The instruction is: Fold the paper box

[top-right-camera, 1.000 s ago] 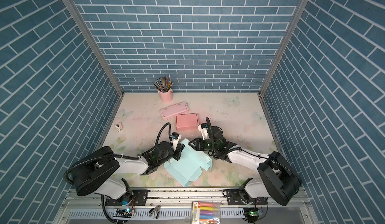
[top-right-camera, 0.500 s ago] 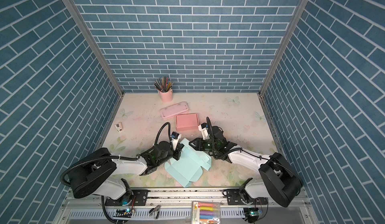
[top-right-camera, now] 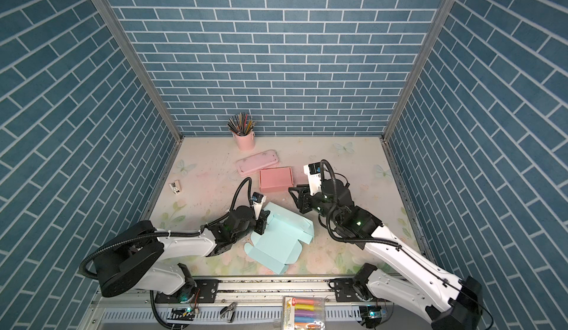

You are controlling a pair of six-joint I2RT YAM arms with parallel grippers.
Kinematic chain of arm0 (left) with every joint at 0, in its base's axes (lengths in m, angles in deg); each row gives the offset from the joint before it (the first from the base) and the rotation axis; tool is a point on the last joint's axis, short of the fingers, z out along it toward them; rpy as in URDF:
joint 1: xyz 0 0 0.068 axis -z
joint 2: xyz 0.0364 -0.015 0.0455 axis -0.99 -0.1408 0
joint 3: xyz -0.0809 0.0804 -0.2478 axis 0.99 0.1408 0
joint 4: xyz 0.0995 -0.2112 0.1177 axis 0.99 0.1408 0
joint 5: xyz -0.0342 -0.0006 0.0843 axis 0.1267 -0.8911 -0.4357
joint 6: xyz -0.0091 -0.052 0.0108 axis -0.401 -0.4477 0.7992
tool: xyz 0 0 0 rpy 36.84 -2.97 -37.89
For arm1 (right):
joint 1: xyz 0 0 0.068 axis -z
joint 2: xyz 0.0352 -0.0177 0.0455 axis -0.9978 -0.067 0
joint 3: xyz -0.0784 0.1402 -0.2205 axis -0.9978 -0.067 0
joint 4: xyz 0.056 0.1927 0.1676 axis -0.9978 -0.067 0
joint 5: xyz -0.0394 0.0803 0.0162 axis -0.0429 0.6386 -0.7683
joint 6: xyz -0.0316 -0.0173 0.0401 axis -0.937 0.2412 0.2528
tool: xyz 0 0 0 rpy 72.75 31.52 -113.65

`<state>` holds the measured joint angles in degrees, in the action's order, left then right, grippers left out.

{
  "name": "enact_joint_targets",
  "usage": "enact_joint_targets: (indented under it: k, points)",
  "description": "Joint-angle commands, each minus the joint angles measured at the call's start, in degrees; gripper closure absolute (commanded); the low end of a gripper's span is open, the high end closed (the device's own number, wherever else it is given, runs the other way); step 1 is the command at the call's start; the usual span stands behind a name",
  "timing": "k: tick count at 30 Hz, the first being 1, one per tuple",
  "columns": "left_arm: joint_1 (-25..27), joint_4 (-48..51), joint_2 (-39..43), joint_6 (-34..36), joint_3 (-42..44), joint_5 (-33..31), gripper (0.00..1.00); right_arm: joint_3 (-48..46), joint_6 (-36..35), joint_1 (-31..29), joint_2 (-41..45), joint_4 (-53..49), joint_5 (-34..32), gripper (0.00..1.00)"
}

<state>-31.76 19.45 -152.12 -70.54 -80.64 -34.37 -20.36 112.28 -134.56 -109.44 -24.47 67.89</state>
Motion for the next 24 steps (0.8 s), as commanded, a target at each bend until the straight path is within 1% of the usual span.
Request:
enact_joint_targets:
  k: [1,6,9,14,22,24]
  points:
    - [-1.03,7.37,0.84,-2.72,-3.35,-3.12,0.94,0.95,-5.54,-2.13,-1.13,-8.73,-6.93,0.66]
    - [-2.77,14.12,2.5,-4.41,-5.7,-3.87,0.96,2.61,-6.3,-6.54,-5.12,-10.55,-10.71,0.9]
    - [-3.84,16.63,3.26,-5.33,-6.52,-3.76,0.97,3.87,-6.61,-8.42,-7.66,-11.93,-12.98,0.99]
    - [-7.03,17.31,4.78,-6.8,-6.04,-1.15,0.98,3.87,-6.69,-9.02,-9.69,-12.68,-15.06,1.0]
    - [-8.33,18.16,7.46,-6.79,-6.14,0.11,0.99,4.78,-7.05,-8.99,-16.12,-14.44,-14.33,1.0]
    - [-8.31,17.95,8.07,-6.88,-6.18,0.51,0.99,5.35,-5.81,-8.95,-17.83,-15.19,-14.9,1.0]
